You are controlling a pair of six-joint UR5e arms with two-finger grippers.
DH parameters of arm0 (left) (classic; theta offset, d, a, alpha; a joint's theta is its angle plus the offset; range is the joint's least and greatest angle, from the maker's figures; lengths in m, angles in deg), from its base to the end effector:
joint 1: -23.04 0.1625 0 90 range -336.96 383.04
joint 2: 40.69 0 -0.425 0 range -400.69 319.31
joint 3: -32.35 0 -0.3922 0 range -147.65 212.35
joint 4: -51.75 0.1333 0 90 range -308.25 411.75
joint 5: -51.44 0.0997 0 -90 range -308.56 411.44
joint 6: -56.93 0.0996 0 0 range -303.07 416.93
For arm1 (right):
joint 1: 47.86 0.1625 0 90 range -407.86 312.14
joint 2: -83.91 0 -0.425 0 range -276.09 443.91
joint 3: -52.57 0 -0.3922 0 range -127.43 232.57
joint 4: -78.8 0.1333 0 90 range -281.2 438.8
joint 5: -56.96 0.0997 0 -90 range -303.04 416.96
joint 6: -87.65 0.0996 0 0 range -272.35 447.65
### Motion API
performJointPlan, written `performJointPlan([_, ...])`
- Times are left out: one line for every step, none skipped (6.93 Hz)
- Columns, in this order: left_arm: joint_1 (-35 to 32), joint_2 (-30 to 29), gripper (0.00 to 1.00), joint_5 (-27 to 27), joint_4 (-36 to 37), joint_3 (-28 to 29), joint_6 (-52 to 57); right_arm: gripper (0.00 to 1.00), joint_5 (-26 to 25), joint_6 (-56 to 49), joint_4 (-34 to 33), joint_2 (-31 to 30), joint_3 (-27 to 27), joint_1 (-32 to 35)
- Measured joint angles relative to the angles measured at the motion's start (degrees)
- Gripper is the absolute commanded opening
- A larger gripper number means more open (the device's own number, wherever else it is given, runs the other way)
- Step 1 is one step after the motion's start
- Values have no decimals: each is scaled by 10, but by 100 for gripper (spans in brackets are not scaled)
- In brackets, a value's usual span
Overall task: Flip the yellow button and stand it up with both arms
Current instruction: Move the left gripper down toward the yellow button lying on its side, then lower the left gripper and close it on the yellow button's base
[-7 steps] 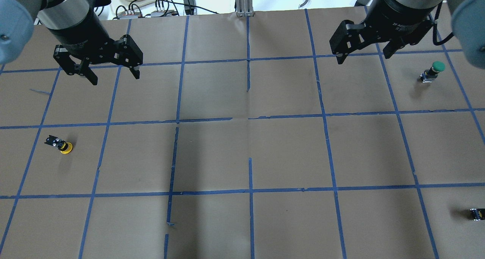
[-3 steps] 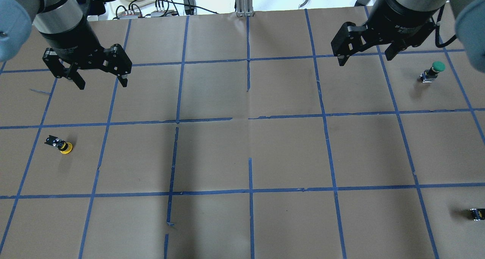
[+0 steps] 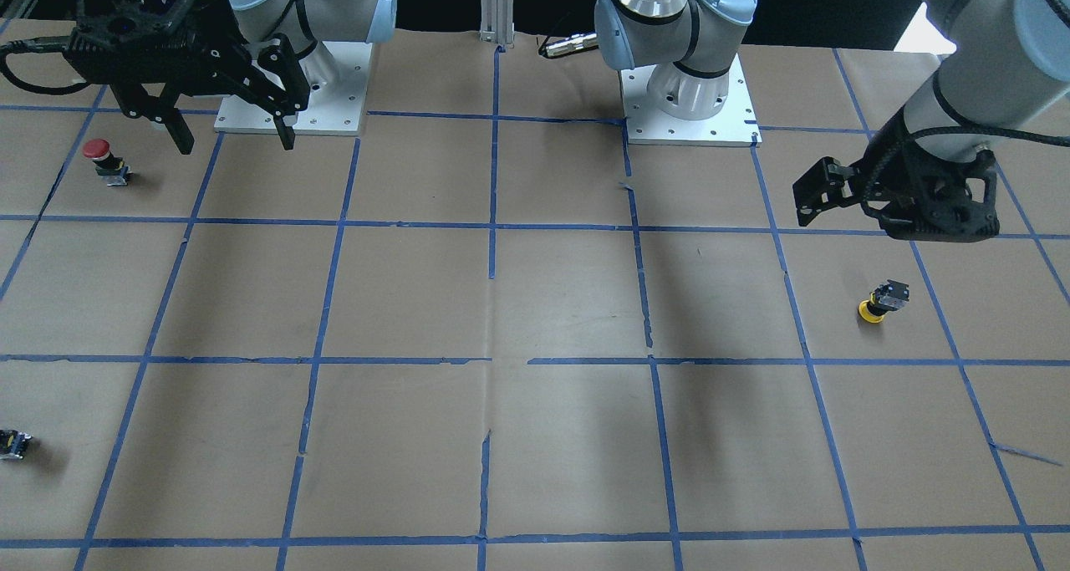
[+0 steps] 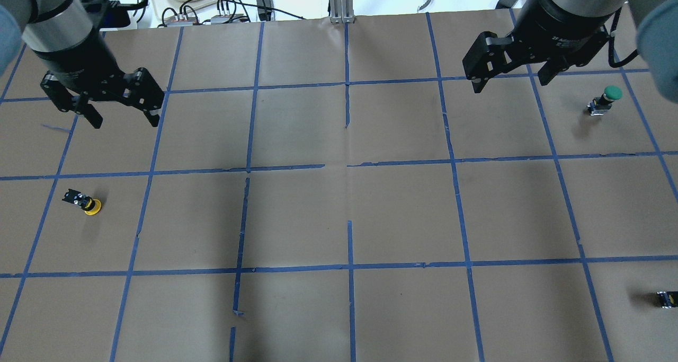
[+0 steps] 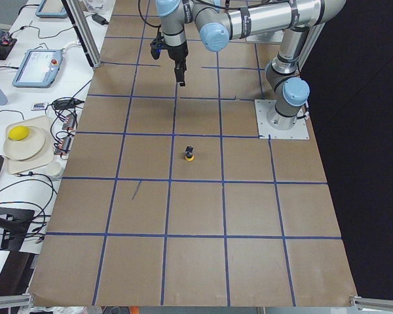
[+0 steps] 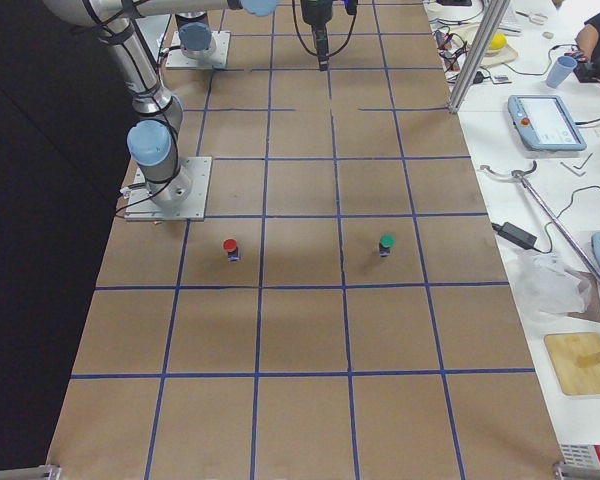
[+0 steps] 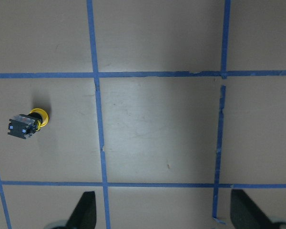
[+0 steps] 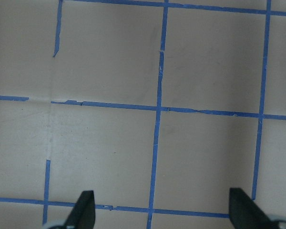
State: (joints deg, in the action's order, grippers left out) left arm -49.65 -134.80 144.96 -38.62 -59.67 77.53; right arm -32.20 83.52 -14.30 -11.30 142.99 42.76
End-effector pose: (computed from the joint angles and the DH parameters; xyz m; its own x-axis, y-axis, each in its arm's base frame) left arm 0.0298 -0.5230 0.4345 -0.9979 0.0620 -0.0173 0.0593 0.9901 0.1274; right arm 0.1398 -0.4632 0.5335 -0.9964 -0.0841 -0.0046 -0.0827 0.9870 -0.1380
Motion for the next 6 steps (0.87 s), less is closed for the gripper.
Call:
performJointPlan([31, -5, 99, -1, 43, -28, 56, 100, 0, 0, 1, 0, 0, 0])
performJointPlan([68, -7, 99, -2, 94, -69, 112, 100, 0, 0, 1, 0, -1, -1])
performJointPlan([107, -11, 99, -2, 156, -114, 165, 100, 0, 0, 1, 0, -1, -1])
performJointPlan([140, -20, 99, -2, 224, -155, 218, 100, 0, 0, 1, 0, -1, -1])
performJointPlan([164, -31, 99, -2, 271, -177, 258, 100, 0, 0, 1, 0, -1, -1])
performJointPlan([181, -40, 99, -2, 292, -186, 286, 100, 0, 0, 1, 0, -1, -1])
